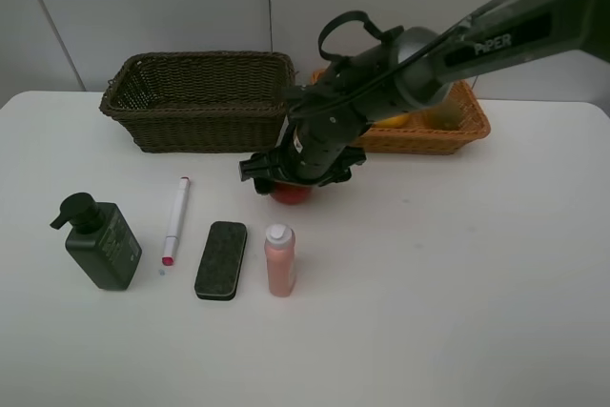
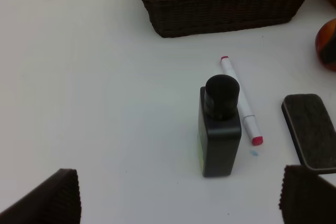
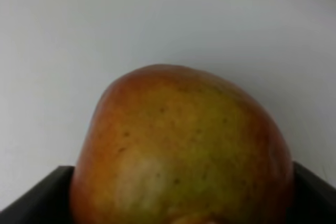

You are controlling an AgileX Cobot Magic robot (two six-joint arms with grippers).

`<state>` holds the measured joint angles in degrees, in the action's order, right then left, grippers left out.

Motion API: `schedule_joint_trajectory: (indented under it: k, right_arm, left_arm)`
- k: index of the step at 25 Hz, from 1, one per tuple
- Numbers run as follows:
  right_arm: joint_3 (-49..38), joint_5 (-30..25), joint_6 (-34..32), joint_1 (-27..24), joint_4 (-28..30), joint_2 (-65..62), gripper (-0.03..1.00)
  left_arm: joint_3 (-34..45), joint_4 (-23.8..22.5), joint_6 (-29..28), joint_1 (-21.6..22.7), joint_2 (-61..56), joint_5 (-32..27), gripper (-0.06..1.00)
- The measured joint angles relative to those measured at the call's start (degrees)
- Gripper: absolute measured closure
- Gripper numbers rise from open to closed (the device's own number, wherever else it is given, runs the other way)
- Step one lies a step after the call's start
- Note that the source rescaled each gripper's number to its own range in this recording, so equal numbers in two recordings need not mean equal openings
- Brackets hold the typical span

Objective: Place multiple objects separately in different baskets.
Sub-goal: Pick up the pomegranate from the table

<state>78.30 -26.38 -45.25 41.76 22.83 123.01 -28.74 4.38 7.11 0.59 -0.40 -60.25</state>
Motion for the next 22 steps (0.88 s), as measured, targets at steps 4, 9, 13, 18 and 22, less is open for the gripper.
schedule_joint_trajectory:
  k: [4,9,13,18,22]
  right_arm:
    - [0.0,0.0,0.0,0.0,0.0,0.0,0.29]
    - [0.0,0.0,0.0,0.0,0.0,0.0,0.29]
    - [0.0,0.0,0.0,0.0,0.3,0.0,0.29]
    - [0.0,0.0,0.0,0.0,0.5,0.0,0.29]
    - [0.0,-0.1,0.0,0.0,0.5,0.0,0.29]
  left_arm:
    - [0.0,0.0,0.0,0.0,0.0,0.0,-0.06]
    - [0.0,0.0,0.0,0.0,0.0,0.0,-0.06]
    - [0.0,0.0,0.0,0.0,0.0,0.0,-0.06]
    - [0.0,0.0,0.0,0.0,0.0,0.0,-0.06]
    - [0.0,0.0,0.0,0.0,0.0,0.0,-0.06]
